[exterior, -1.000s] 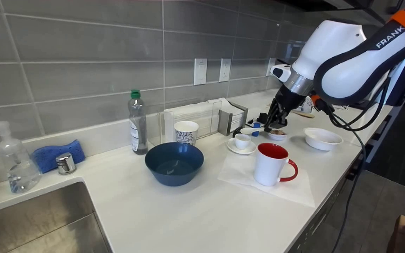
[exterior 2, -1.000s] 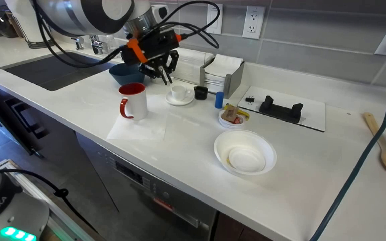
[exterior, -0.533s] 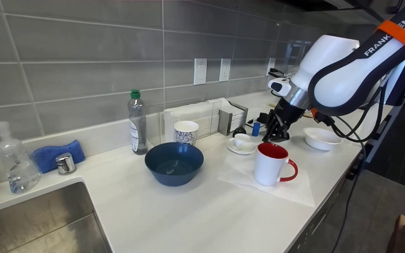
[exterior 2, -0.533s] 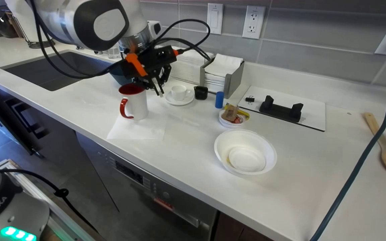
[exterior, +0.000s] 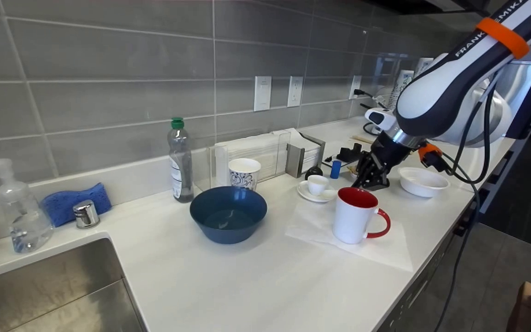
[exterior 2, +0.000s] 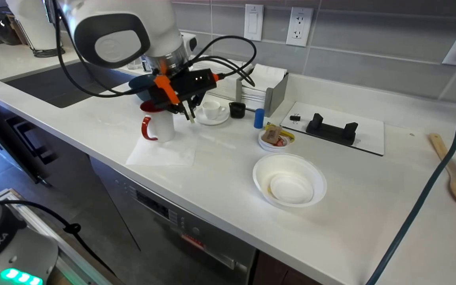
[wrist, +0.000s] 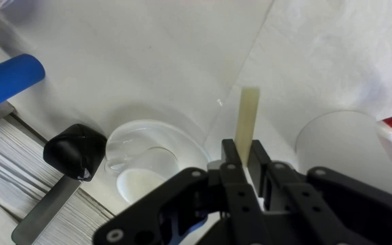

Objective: Use the white spoon to place some of the contents from the blue bowl into the white teacup.

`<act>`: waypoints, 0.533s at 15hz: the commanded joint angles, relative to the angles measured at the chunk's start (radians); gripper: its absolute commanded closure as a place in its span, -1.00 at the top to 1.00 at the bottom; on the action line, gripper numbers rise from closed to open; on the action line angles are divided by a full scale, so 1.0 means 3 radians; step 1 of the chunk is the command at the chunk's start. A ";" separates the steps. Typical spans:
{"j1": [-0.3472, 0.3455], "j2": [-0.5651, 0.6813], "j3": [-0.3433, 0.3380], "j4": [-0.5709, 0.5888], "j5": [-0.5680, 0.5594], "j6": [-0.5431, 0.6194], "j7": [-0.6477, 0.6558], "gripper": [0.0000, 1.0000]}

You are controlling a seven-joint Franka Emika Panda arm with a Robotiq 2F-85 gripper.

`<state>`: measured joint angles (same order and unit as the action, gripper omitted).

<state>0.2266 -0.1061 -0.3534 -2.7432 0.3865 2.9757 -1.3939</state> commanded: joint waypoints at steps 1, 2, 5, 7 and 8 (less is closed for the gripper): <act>0.0172 -0.0151 -0.0259 0.0000 0.0545 -0.0252 -0.0651 -0.93; 0.0196 -0.0165 -0.0330 0.0002 0.0691 -0.0324 -0.0825 -0.93; 0.0225 -0.0092 -0.0517 0.0056 0.1081 -0.0505 -0.1264 -0.93; 0.0231 -0.0027 -0.0611 0.0103 0.1319 -0.0606 -0.1529 -0.93; 0.0235 -0.0009 -0.0656 0.0127 0.1438 -0.0678 -0.1665 -0.93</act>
<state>0.2738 -0.1252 -0.5043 -2.7358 0.7087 2.8297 -1.7729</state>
